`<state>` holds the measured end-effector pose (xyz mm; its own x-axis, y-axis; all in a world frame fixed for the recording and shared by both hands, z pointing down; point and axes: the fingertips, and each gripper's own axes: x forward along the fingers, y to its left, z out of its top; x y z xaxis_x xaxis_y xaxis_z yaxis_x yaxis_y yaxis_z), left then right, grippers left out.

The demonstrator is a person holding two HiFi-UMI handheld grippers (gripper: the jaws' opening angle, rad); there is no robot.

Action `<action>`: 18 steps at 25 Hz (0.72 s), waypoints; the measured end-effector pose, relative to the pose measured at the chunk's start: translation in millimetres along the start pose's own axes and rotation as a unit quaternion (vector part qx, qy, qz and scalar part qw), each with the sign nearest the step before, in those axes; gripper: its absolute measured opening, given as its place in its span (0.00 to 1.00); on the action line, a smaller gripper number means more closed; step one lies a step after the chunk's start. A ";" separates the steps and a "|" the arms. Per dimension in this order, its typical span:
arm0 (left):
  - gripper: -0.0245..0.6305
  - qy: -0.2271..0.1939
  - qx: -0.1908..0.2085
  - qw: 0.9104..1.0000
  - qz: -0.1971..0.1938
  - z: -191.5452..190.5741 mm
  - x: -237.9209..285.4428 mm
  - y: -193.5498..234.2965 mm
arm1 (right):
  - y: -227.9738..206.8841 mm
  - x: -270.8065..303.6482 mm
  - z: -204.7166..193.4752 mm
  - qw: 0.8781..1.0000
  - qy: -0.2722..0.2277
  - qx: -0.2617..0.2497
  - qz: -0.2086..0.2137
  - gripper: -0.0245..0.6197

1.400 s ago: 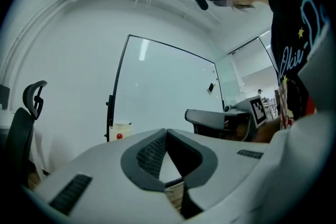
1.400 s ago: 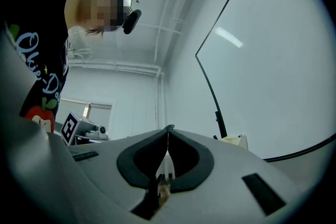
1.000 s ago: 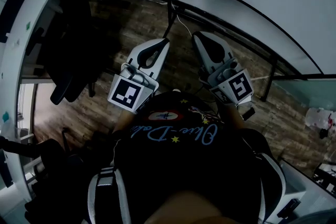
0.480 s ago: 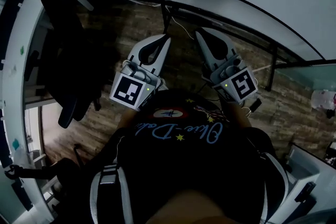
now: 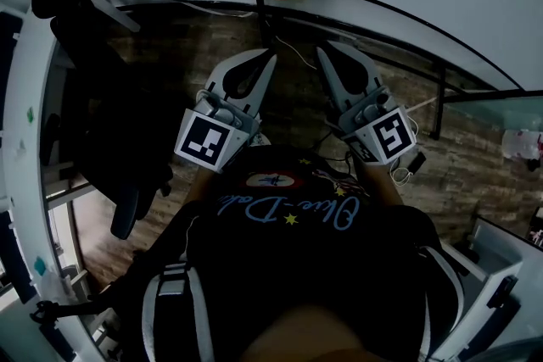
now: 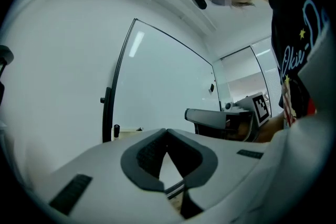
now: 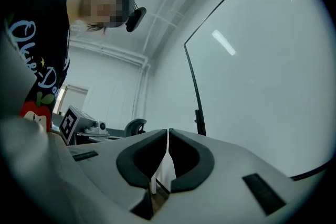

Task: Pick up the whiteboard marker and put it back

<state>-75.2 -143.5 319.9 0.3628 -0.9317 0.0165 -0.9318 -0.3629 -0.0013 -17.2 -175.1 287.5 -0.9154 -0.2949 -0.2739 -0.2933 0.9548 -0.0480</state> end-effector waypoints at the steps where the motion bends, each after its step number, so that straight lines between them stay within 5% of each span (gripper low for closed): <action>1: 0.03 0.001 -0.001 1.000 -0.002 -0.5 1.1 5.0 | -1.4 5.0 -1.3 1.000 0.001 -0.001 -0.002 0.07; 18: 0.03 -0.005 -0.008 0.999 -0.047 1.2 15.5 81.6 | -17.4 79.7 -24.7 0.998 0.028 -0.043 -0.041 0.08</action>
<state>-145.6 -187.6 318.8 0.4487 -0.8936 0.0057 -0.8936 -0.4486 0.0156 -91.9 -216.1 290.2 -0.9004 -0.3765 -0.2181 -0.3888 0.9212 0.0152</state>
